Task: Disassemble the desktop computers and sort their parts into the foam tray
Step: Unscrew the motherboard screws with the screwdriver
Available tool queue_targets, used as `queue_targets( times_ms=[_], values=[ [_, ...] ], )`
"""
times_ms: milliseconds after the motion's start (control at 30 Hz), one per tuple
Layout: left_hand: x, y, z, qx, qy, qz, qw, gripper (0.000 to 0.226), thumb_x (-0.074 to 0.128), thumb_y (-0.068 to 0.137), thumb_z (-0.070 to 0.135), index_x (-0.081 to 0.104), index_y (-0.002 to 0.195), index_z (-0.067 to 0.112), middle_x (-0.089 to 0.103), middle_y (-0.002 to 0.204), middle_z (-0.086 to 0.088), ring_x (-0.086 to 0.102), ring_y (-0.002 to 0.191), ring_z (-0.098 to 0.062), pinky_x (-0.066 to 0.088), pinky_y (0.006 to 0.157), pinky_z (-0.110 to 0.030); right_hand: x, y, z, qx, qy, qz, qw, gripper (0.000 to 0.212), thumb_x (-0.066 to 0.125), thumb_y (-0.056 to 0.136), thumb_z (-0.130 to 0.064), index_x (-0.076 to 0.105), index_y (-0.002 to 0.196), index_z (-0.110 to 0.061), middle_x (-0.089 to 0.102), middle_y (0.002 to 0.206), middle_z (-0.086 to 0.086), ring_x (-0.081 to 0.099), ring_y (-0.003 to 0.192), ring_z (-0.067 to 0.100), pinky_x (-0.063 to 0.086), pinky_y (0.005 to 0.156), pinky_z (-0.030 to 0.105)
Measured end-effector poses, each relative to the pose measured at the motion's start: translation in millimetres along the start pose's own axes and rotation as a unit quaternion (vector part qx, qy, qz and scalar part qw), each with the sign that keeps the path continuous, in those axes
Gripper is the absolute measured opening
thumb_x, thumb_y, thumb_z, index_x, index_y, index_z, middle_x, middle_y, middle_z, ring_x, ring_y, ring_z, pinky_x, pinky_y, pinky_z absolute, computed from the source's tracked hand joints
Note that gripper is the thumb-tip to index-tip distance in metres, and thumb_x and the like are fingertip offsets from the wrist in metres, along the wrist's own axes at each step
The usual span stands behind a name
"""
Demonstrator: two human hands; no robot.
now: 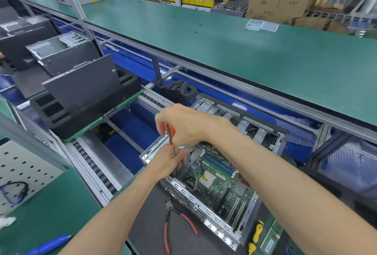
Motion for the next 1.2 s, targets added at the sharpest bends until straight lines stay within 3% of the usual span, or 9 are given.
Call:
queue_targets(
  times_ms=[200, 333, 467, 567, 633, 800, 933, 1067, 1200],
  values=[
    [1.0, 3.1, -1.1, -0.010, 0.021, -0.010, 1.000, 0.052, 0.047, 0.105, 0.042, 0.069, 0.066, 0.016, 0.066, 0.058, 0.000, 0.060, 0.053, -0.012, 0.044, 0.057, -0.023, -1.0, 1.1, 4.1, 0.074, -0.111, 0.075, 0.988, 0.031, 0.048, 0.101, -0.047, 0.054, 0.103, -0.017, 0.030, 0.076, -0.003, 0.040, 0.075, 0.026, 0.030, 0.062, 0.037],
    [0.8, 1.6, -3.5, -0.012, 0.012, -0.009, 1.000, 0.051, 0.047, 0.104, 0.043, 0.067, 0.064, 0.021, 0.065, 0.058, 0.002, 0.061, 0.055, -0.014, 0.043, 0.056, -0.019, 3.8, 7.3, -2.1, 0.027, -0.075, 0.053, 0.995, 0.007, 0.054, 0.096, -0.022, 0.055, 0.098, -0.016, 0.051, 0.088, 0.001, 0.047, 0.087, 0.027, 0.043, 0.073, 0.039],
    [1.0, 1.4, -4.0, 0.005, 0.014, -0.001, 1.000, 0.051, 0.047, 0.103, 0.045, 0.068, 0.063, 0.021, 0.065, 0.056, 0.004, 0.060, 0.054, -0.010, 0.042, 0.056, -0.014, 0.2, -4.5, 2.8, 0.005, 0.070, -0.004, 0.998, 0.025, 0.058, 0.079, -0.006, 0.063, 0.097, -0.021, 0.061, 0.099, -0.005, 0.055, 0.088, 0.014, 0.048, 0.073, 0.029],
    [2.9, 4.7, -5.1, 0.002, 0.038, -0.012, 0.999, 0.053, 0.044, 0.104, 0.046, 0.068, 0.063, 0.022, 0.066, 0.057, 0.005, 0.061, 0.057, -0.011, 0.045, 0.061, -0.022, -2.7, -6.9, 9.7, 0.036, 0.048, 0.040, 0.997, 0.010, 0.059, 0.089, -0.028, 0.058, 0.096, -0.022, 0.056, 0.087, -0.006, 0.054, 0.084, 0.019, 0.048, 0.071, 0.039],
    [2.8, 5.7, -6.4, -0.004, 0.042, -0.013, 0.999, 0.054, 0.043, 0.103, 0.049, 0.067, 0.061, 0.024, 0.066, 0.058, 0.005, 0.062, 0.057, -0.011, 0.048, 0.065, -0.027, -2.1, -2.4, 8.2, 0.078, -0.087, 0.078, 0.990, 0.031, 0.049, 0.098, -0.049, 0.050, 0.092, -0.019, 0.038, 0.076, -0.005, 0.045, 0.077, 0.025, 0.036, 0.066, 0.039],
    [2.1, 1.6, -9.0, -0.013, 0.010, -0.003, 1.000, 0.047, 0.046, 0.100, 0.050, 0.066, 0.064, 0.027, 0.065, 0.058, 0.003, 0.062, 0.056, -0.014, 0.045, 0.057, -0.022, 5.0, 6.8, -2.8, 0.043, -0.075, 0.050, 0.995, 0.011, 0.055, 0.093, -0.021, 0.056, 0.100, -0.013, 0.047, 0.087, 0.002, 0.051, 0.086, 0.029, 0.046, 0.067, 0.039],
    [3.0, 3.0, -6.9, -0.002, 0.023, -0.005, 1.000, 0.049, 0.049, 0.102, 0.044, 0.065, 0.060, 0.024, 0.064, 0.056, 0.000, 0.062, 0.055, -0.014, 0.047, 0.060, -0.024, -2.2, -5.6, 0.7, -0.003, 0.033, 0.012, 0.999, 0.022, 0.059, 0.078, -0.008, 0.060, 0.097, -0.020, 0.054, 0.085, -0.009, 0.052, 0.080, 0.012, 0.041, 0.062, 0.016],
    [2.6, 4.1, -5.3, -0.001, 0.051, -0.004, 0.999, 0.053, 0.045, 0.102, 0.049, 0.066, 0.060, 0.023, 0.066, 0.057, 0.004, 0.062, 0.056, -0.008, 0.044, 0.062, -0.020, -4.4, -3.8, 6.8, 0.073, -0.076, 0.081, 0.991, 0.026, 0.050, 0.097, -0.044, 0.056, 0.095, -0.018, 0.040, 0.076, -0.003, 0.047, 0.076, 0.026, 0.035, 0.063, 0.037],
    [2.8, 3.6, -7.6, -0.003, 0.030, -0.008, 1.000, 0.053, 0.044, 0.098, 0.053, 0.066, 0.060, 0.024, 0.065, 0.056, 0.003, 0.062, 0.057, -0.010, 0.044, 0.061, -0.018, 3.2, 6.4, -1.2, 0.068, -0.088, 0.068, 0.992, 0.020, 0.046, 0.102, -0.030, 0.056, 0.104, -0.013, 0.032, 0.077, -0.001, 0.043, 0.080, 0.030, 0.037, 0.067, 0.040]
  ],
)
Point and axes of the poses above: each hand's wrist, its own y-axis towards the middle knuckle, its own x-axis out of the palm, z = x × y, the point moved 6 cm from there along y, towards the middle knuckle
